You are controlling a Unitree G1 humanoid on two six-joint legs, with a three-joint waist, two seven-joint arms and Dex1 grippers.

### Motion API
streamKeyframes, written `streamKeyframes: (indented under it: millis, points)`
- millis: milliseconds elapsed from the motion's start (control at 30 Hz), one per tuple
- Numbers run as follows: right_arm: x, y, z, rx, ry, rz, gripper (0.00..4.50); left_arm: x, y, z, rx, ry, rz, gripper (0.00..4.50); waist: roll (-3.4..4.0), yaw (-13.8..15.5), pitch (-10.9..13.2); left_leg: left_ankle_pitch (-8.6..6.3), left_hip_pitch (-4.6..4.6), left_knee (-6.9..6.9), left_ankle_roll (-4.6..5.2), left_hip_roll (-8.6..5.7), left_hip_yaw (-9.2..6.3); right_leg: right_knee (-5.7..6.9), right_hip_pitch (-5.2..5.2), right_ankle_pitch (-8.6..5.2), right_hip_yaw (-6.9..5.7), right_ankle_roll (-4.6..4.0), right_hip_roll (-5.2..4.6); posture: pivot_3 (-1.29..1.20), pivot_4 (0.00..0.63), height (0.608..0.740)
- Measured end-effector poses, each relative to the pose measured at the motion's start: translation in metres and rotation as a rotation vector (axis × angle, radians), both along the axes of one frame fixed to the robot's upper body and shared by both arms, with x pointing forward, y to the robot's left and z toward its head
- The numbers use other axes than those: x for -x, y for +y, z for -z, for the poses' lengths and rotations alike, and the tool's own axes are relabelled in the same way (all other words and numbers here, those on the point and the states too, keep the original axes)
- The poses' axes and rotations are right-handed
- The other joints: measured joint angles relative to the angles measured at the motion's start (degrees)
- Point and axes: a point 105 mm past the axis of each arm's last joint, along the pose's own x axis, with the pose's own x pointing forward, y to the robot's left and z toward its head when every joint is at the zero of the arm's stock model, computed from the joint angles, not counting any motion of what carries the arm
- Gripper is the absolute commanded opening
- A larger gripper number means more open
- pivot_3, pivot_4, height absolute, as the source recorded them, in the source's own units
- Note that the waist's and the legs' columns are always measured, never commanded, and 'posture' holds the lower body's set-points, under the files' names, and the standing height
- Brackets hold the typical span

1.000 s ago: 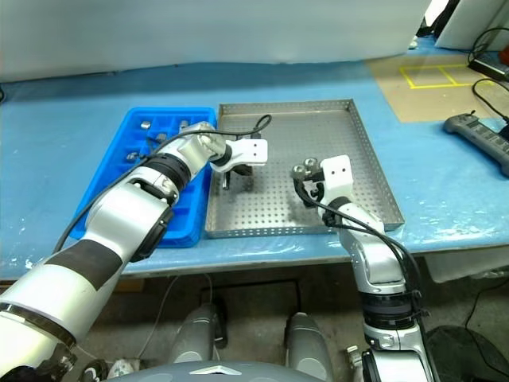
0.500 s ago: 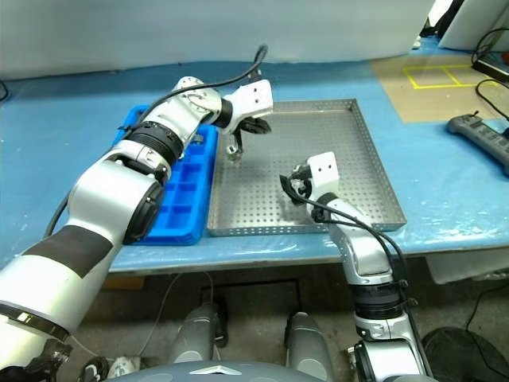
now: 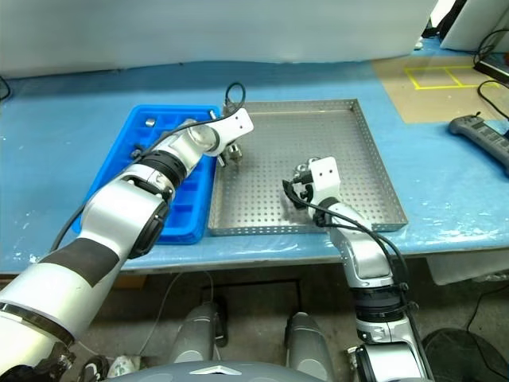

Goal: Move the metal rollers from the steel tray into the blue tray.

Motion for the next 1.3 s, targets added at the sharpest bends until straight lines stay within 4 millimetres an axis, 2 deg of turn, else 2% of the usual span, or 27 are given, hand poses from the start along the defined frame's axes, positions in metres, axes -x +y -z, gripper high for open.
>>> streamKeyframes:
  millis: [300, 467, 600, 667, 867, 967, 1133, 1300]
  points:
    - [0.004, -0.003, 0.003, 0.008, 0.009, 0.010, 3.73, 0.003, -0.004, 0.012, -0.034, 0.009, 0.000, 0.03, 0.00, -0.18, 0.00, -0.01, 0.08, 0.08, 0.01, 0.01, 0.00, 0.06, 0.07, -0.07, 0.03, -0.12, 0.00, -0.27, 0.150, 0.740]
    - [0.005, -0.004, 0.003, 0.010, 0.009, 0.017, 3.73, 0.007, -0.011, 0.016, -0.106, 0.033, 0.073, 0.03, 0.00, -0.23, -0.01, -0.02, 0.17, 0.11, 0.02, 0.01, -0.01, 0.05, 0.16, -0.11, 0.06, -0.18, 0.00, -0.26, 0.150, 0.740]
    - [0.005, -0.007, 0.005, 0.016, 0.014, 0.023, 3.73, 0.015, -0.012, 0.024, -0.203, 0.105, 0.188, 0.03, 0.02, -0.30, -0.03, -0.03, 0.28, 0.10, 0.01, 0.02, 0.00, 0.06, 0.21, -0.11, 0.09, -0.19, 0.01, -0.26, 0.150, 0.740]
    - [0.005, -0.007, 0.005, 0.016, 0.013, 0.025, 3.73, 0.024, -0.009, 0.039, -0.269, 0.195, 0.260, 0.03, 0.02, -0.35, -0.03, -0.11, 0.33, 0.05, 0.09, 0.01, 0.01, 0.05, 0.21, -0.11, 0.13, -0.20, 0.01, -0.25, 0.150, 0.740]
    - [0.003, -0.006, 0.002, 0.016, 0.004, 0.019, 3.73, 0.047, -0.013, 0.036, -0.311, 0.360, 0.512, 0.03, 0.02, -0.11, -0.03, -0.12, 0.23, 0.04, 0.14, 0.00, 0.01, 0.04, 0.19, -0.12, 0.08, -0.21, -0.01, -0.23, 0.150, 0.740]
    - [0.003, -0.006, 0.002, 0.016, 0.005, 0.014, 3.73, 0.069, -0.016, 0.038, -0.308, 0.500, 0.679, 0.03, 0.02, -0.07, -0.03, -0.06, 0.15, 0.02, 0.27, -0.01, 0.03, 0.01, 0.12, -0.11, 0.08, -0.22, -0.02, -0.23, 0.150, 0.740]
    - [0.002, -0.005, 0.006, 0.017, 0.020, 0.009, 3.73, 0.086, -0.021, 0.022, -0.239, 0.566, 0.852, 0.03, 0.02, -0.13, -0.03, -0.07, 0.06, -0.01, 0.30, 0.01, 0.05, 0.05, -0.01, -0.11, 0.06, -0.24, -0.01, -0.22, 0.150, 0.740]
    - [-0.001, -0.004, 0.004, 0.015, 0.017, 0.001, 3.73, 0.092, -0.026, -0.013, -0.081, 0.537, 0.950, 0.03, 0.02, -0.13, -0.02, -0.07, 0.09, -0.02, 0.28, 0.03, 0.32, 0.06, -0.01, -0.12, 0.07, -0.25, -0.02, -0.21, 0.150, 0.740]
